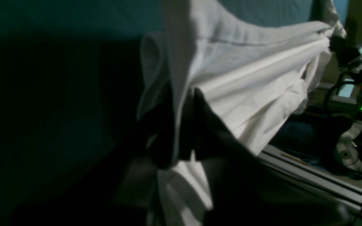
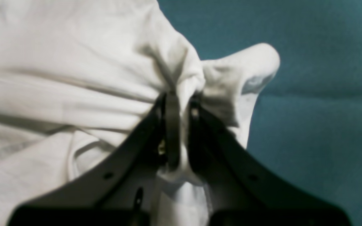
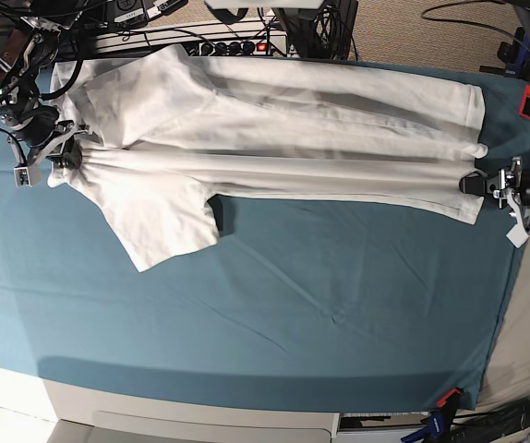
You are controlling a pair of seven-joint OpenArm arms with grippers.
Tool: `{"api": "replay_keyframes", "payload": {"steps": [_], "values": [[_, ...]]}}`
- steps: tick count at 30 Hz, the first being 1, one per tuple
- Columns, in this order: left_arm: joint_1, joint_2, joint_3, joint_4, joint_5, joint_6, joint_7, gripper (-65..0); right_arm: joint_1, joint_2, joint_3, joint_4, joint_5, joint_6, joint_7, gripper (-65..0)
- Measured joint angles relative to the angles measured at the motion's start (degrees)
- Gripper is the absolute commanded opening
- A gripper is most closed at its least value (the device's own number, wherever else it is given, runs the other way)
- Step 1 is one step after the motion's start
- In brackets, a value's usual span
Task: Fold the T-shirt properly
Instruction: 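Lift and fold that side over the body, then open both grippers, then grasp the protruding sleeve with the right gripper and tuck it inward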
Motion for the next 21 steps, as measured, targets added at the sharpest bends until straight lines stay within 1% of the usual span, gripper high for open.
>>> {"api": "replay_keyframes", "payload": {"steps": [5, 7, 8, 9, 10, 11, 12, 15, 18, 20, 21], "values": [[0.2, 0.0, 0.0, 0.0, -0.3, 0.0, -0.2, -65.0, 0.0, 0.0, 0.0, 0.0, 0.0, -0.2, 0.0, -65.0], [0.2, 0.0, 0.0, 0.0, -0.3, 0.0, -0.2, -53.8, 0.0, 0.0, 0.0, 0.0, -0.1, -0.2, -0.2, -65.0], [0.2, -0.2, 0.0, 0.0, -0.9, -0.3, 0.1, -47.7, 0.0, 0.0, 0.0, 0.0, -0.1, -0.3, -0.6, -59.1], [0.1, -0.5, 0.0, 0.0, -1.1, -0.4, 0.0, -42.9, 0.0, 0.0, 0.0, 0.0, -0.4, -0.7, -0.9, -51.8], [0.1, -0.9, -0.1, 0.2, -0.9, -0.4, -0.2, -40.3, 0.0, 0.0, 0.1, 0.0, -0.6, -1.4, -1.1, -45.5], [0.1, -1.5, -0.1, 0.6, -0.6, -0.4, -0.3, -39.9, 0.0, 0.0, 0.5, 0.0, -0.5, -1.4, -1.4, -41.9], [0.1, -1.9, -0.1, 1.0, 0.4, -0.4, -0.3, -40.0, 0.0, 0.1, 1.1, 0.5, -0.2, -1.5, -1.7, -41.4], [0.6, -4.1, 0.0, 3.9, 2.4, -0.1, 0.1, -40.0, -0.2, 0.1, 4.1, 4.1, 2.5, -1.6, -2.3, -41.4], [0.5, -7.3, 0.2, 8.3, 2.5, -0.1, 0.3, -40.0, 0.3, 0.4, 8.5, 9.6, 6.6, -2.0, -1.0, -41.4], [0.2, -8.8, 0.2, 11.3, 2.4, -0.2, 0.1, -40.0, 2.2, 0.5, 9.7, 11.2, 6.9, -2.0, -1.2, -41.4], [0.2, -9.1, 0.2, 12.6, 2.4, -0.2, 0.1, -40.0, 3.5, 0.3, 9.7, 11.0, 7.0, -3.2, -1.4, -41.4]]}}
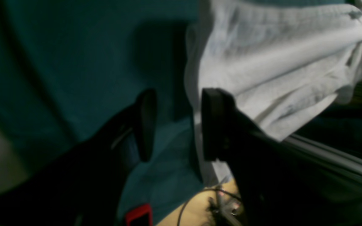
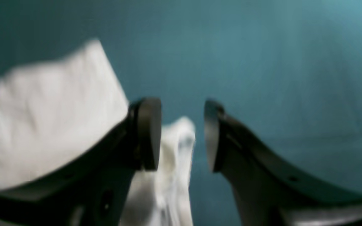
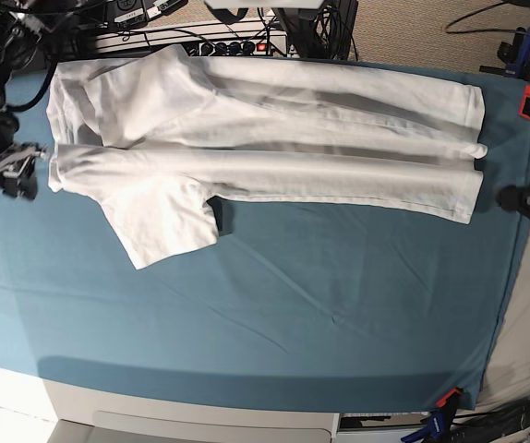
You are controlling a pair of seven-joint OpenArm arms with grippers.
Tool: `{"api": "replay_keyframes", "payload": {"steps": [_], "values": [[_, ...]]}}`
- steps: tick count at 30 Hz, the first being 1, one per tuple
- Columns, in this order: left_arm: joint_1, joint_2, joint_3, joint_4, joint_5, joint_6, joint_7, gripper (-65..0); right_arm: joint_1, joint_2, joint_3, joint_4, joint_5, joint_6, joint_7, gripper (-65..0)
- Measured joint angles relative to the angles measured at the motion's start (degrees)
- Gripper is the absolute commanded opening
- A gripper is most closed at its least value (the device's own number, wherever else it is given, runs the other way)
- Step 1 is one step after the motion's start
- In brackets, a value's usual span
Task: Fold the T-shirt properly
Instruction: 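Grasp the protruding sleeve with the right gripper and tuck it inward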
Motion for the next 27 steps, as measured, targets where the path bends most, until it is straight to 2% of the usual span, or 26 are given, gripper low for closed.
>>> {"api": "replay_keyframes", "payload": {"steps": [5, 13, 17, 18, 19, 21, 25, 27], "values": [[0.2, 0.8, 0.1, 3.6, 0.0, 0.0, 0.1, -40.0, 8.1, -3.3, -3.1, -9.6, -2.0, -1.5, 1.7, -41.4], [0.2, 1.6, 0.1, 4.9, -0.1, 0.0, 0.2, -40.1, 24.9, -3.4, -12.4, -36.9, -2.4, -1.9, 2.5, -41.4], [0.2, 1.5, 0.1, 5.0, 0.0, 0.0, 0.2, -40.1, 29.2, -3.4, -17.6, -44.0, -4.5, -2.2, 0.0, -41.6], [0.2, 1.5, 0.1, 5.0, 0.0, 0.0, 0.2, -40.1, 29.5, -3.4, -19.3, -44.5, -4.3, -2.1, -1.0, -42.8], [0.2, 1.5, 0.1, 5.0, 0.0, 0.0, 0.2, -40.1, 29.7, -3.3, -21.1, -44.5, -4.0, -2.2, -1.5, -47.4], [0.2, 1.5, 0.1, 5.0, 0.0, 0.0, 0.2, -40.1, 29.8, -3.2, -24.5, -44.5, -4.0, -2.0, -2.8, -64.5], [0.2, 1.5, 0.1, 5.0, 0.0, 0.0, 0.2, -40.1, 29.8, -3.1, -29.3, -43.6, -2.8, -1.0, -5.2, -65.0], [0.2, 1.5, 0.1, 5.0, 0.0, 0.0, 0.2, -40.1, 29.0, -3.1, -30.9, -40.5, 0.3, 0.7, -11.6, -65.0]]}}
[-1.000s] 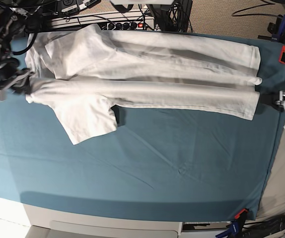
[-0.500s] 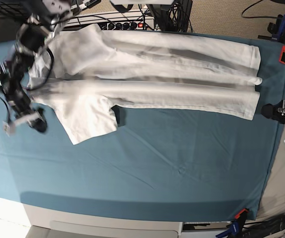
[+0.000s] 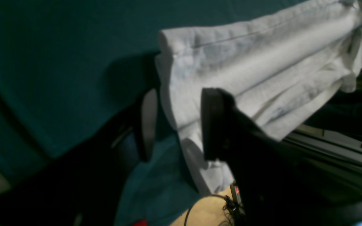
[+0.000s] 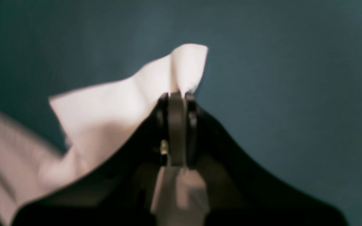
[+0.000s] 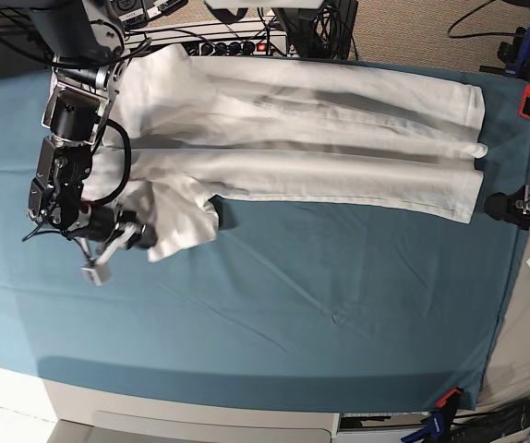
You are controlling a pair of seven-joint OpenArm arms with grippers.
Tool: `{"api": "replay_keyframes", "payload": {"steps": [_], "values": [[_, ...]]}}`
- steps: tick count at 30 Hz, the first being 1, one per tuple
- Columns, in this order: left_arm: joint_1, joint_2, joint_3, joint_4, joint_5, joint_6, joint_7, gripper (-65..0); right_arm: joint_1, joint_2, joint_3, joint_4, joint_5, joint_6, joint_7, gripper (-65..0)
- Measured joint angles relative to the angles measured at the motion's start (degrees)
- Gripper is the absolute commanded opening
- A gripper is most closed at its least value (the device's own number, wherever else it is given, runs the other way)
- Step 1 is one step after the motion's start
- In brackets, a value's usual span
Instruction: Fold the T-shirt properly
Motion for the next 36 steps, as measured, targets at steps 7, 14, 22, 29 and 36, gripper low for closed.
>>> {"api": "replay_keyframes", "payload": {"steps": [7, 14, 22, 29, 36], "values": [[0.0, -0.1, 0.0, 0.1, 0.0, 0.0, 0.0, -40.1, -10.4, -4.2, -1.8, 27.9, 7.7, 1.6, -10.5, -65.0], [0.0, -0.1, 0.0, 0.1, -0.1, 0.0, 0.0, -40.1, -30.8, -9.0, -1.9, 51.0, 5.4, 1.6, -10.4, -65.0], [0.0, 0.0, 0.0, 0.0, 0.0, 0.0, 0.0, -40.1, -47.5, -8.8, -1.6, 66.1, 5.7, 1.5, -7.4, -65.0], [0.0, 0.0, 0.0, 0.0, 0.0, 0.0, 0.0, -40.0, -52.4, -8.8, -1.6, 68.4, 7.2, 1.5, -2.4, -31.7], [0.1, -2.6, 0.0, 0.0, -0.1, 0.0, 0.1, -40.0, -52.0, -11.3, 0.1, 73.7, 8.6, 1.5, 0.4, -31.8]]}}
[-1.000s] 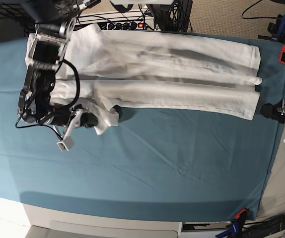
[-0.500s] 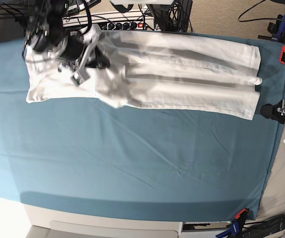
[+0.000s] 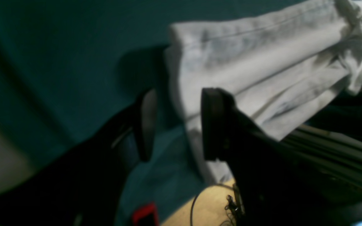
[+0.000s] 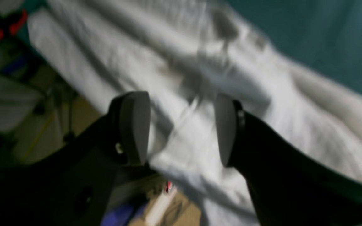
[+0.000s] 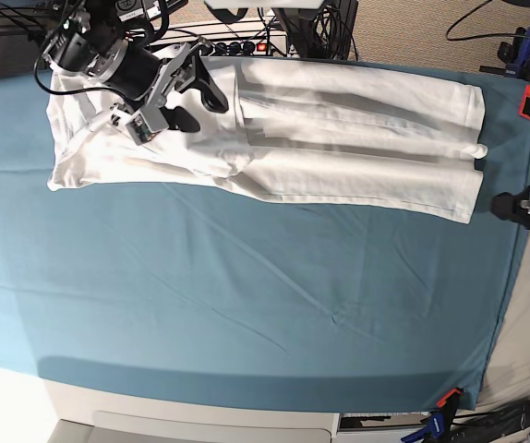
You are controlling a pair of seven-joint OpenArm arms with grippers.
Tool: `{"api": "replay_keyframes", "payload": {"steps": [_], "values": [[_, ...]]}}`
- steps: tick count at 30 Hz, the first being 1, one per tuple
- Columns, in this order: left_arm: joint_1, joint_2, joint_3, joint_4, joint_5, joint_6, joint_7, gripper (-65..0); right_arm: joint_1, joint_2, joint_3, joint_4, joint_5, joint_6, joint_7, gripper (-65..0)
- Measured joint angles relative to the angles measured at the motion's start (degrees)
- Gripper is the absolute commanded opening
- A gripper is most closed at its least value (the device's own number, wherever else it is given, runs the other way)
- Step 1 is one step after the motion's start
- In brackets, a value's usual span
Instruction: Fold the T-shirt properly
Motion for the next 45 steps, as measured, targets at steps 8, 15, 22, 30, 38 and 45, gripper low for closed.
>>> {"api": "replay_keyframes", "payload": {"steps": [8, 15, 22, 30, 38, 45], "values": [[4.5, -5.0, 0.0, -1.1, -0.1, 2.2, -0.3, -40.0, 2.6, -10.9, 12.4, 0.6, -2.0, -3.8, 4.5, -31.8], [7.7, 0.9, 0.0, -3.0, 0.1, 2.6, -0.3, -40.0, 5.6, -11.4, 18.5, 0.6, -7.5, -9.2, 8.4, -31.8], [7.3, 6.3, -0.1, -3.0, -0.8, 2.6, -0.3, -40.0, 5.6, -11.4, 18.5, 0.6, -8.4, -9.1, 9.1, -31.8], [7.3, 8.4, -0.4, -2.9, -1.6, 2.6, -0.7, -40.1, 5.6, -11.4, 18.5, 0.6, -9.0, -9.1, 9.6, -31.8], [7.8, 8.7, -0.4, -2.9, -2.1, 2.6, -1.2, -44.2, 5.6, -11.4, 18.5, 0.6, -12.5, -9.1, 10.8, -31.8], [8.7, 8.9, -0.4, -2.8, -1.8, 2.6, -1.4, -65.0, 6.8, -11.4, 18.5, 0.6, -19.3, -13.8, 13.3, -31.8]]}}
